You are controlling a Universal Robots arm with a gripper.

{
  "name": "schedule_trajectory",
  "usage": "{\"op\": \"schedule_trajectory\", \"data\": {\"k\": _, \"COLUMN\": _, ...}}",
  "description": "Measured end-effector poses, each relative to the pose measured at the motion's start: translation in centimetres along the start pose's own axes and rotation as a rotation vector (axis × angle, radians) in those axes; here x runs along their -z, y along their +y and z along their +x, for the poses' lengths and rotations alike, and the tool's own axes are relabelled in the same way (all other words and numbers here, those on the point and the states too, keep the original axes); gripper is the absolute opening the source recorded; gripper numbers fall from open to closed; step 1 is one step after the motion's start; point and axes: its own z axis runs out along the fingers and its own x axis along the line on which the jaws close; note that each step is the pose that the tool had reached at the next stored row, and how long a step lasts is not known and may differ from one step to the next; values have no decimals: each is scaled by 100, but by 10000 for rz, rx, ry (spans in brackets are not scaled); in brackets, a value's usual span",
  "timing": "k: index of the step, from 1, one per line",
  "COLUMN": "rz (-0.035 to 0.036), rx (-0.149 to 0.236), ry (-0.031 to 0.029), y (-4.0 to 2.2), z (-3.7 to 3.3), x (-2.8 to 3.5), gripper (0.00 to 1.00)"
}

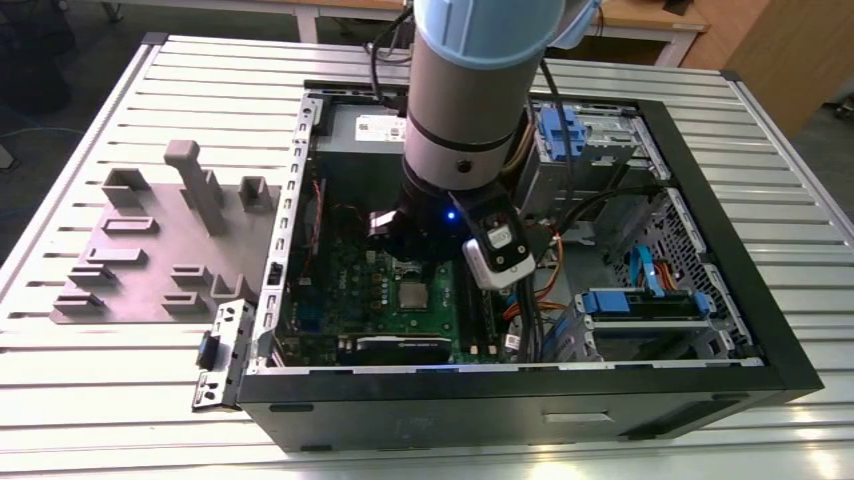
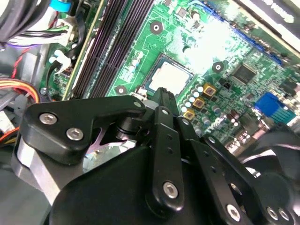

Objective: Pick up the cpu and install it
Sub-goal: 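Close the cpu cover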

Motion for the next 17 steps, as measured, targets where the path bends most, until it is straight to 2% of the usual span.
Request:
{"op": "schedule_trajectory", "data": {"k": 8, "rz": 0, "rx": 0, "ry": -1, "y": 8, "z": 4, "x": 175, "gripper": 11}}
{"op": "schedule_trajectory", "data": {"k": 14, "rz": 1, "rx": 0, "ry": -2, "y": 8, "z": 4, "x": 183, "gripper": 11}}
{"op": "schedule_trajectory", "data": {"k": 17, "rz": 4, "rx": 1, "ry": -35, "y": 8, "z": 1, "x": 183, "gripper": 11}}
